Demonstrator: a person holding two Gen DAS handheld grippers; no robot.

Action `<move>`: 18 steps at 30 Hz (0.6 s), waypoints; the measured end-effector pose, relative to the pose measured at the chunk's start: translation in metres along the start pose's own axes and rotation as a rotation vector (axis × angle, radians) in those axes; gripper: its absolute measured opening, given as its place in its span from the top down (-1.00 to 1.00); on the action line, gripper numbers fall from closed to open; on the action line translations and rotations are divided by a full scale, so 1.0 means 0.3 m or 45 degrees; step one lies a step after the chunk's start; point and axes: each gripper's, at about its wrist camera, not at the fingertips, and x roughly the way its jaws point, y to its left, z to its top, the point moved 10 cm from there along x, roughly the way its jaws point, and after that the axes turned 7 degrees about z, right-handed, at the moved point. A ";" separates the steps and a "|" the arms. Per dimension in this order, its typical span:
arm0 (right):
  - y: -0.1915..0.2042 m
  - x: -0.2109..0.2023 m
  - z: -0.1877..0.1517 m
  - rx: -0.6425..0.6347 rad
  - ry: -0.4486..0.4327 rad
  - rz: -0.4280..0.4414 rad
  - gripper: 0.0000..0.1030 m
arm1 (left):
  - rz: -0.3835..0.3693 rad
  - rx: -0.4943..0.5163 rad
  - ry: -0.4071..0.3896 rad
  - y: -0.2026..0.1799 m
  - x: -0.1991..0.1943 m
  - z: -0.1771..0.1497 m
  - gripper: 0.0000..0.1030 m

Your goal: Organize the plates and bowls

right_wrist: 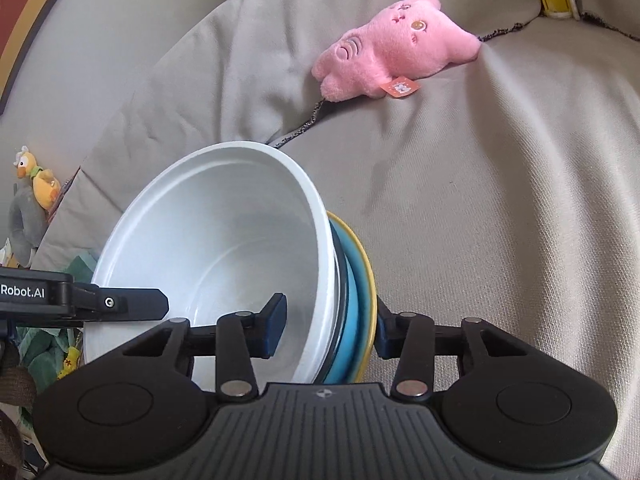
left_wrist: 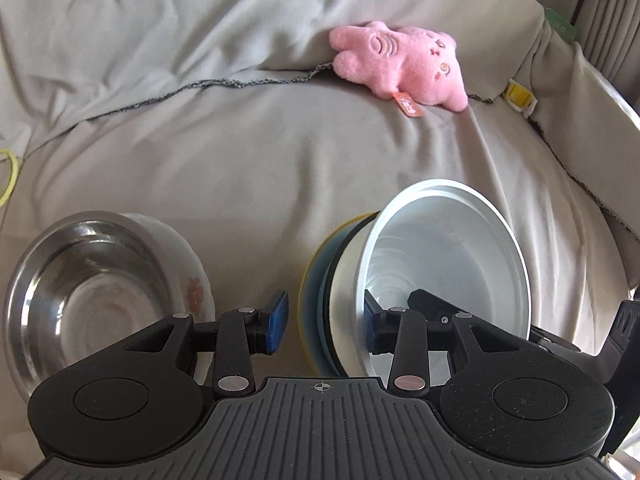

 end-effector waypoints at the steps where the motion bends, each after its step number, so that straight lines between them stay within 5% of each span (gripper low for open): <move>1: -0.008 0.000 -0.001 0.026 0.009 0.015 0.22 | 0.003 -0.004 0.024 -0.002 0.012 -0.001 0.14; 11: -0.032 0.015 -0.008 0.104 0.043 0.074 0.22 | 0.063 0.010 0.244 -0.043 0.103 -0.016 0.18; 18: -0.027 0.020 -0.012 0.097 0.049 0.089 0.21 | 0.117 0.153 0.288 -0.085 0.111 -0.032 -0.14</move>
